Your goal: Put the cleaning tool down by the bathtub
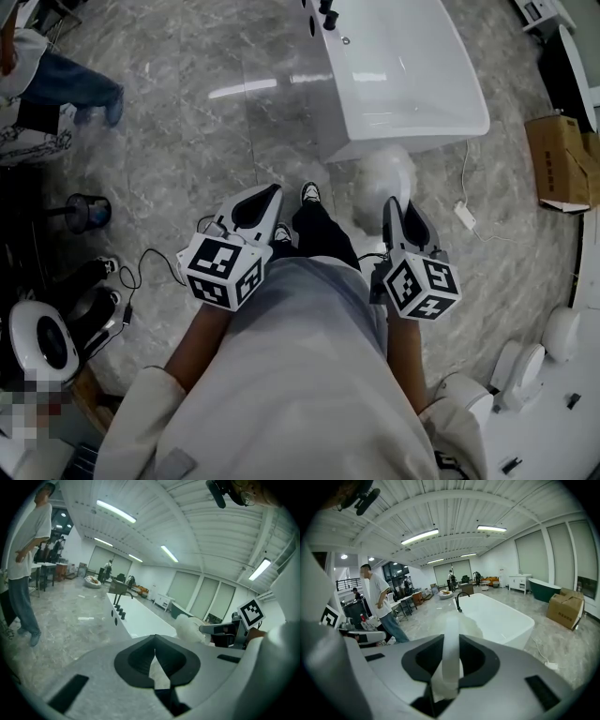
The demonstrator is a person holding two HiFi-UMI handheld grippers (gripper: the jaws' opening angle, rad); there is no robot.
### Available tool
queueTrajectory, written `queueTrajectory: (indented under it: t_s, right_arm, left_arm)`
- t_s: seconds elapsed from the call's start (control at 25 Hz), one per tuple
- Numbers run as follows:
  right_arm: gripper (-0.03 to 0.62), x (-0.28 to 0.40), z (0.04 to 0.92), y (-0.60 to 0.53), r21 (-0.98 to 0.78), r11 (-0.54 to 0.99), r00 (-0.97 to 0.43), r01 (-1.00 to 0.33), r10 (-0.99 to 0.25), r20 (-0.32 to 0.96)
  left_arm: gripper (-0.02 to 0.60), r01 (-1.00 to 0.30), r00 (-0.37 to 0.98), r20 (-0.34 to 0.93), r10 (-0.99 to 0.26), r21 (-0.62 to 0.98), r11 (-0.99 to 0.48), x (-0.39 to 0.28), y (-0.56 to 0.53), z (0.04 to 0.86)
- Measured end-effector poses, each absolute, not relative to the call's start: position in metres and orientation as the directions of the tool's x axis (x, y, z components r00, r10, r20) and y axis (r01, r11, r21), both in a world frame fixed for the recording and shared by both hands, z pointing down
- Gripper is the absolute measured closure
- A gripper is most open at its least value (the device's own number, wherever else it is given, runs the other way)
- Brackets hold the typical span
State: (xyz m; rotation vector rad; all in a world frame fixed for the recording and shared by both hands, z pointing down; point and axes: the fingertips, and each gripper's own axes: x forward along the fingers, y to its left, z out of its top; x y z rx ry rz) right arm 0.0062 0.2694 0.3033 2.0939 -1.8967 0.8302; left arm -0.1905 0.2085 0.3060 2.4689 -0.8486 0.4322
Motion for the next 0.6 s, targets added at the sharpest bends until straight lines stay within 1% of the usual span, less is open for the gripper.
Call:
queueTrajectory:
  t_s: [0.28, 0.6]
  right_arm:
    - [0.51, 0.012, 0.312, 0.229, -0.214, -0.118, -0.015, -0.97, -0.846, 0.532]
    - [0.51, 0.046, 0.319, 0.166, -0.236, -0.105, -0.037, -0.966, -0.849, 0.527]
  left_arm:
    - [0.577, -0.632, 0.762, 0.45, -0.466, 0.357, -0.688, -0.178, 0.18, 0.313]
    - [0.577, -0.643, 0.75, 0.456, -0.479, 0.334, -0.689, -0.148, 0.116, 0.308]
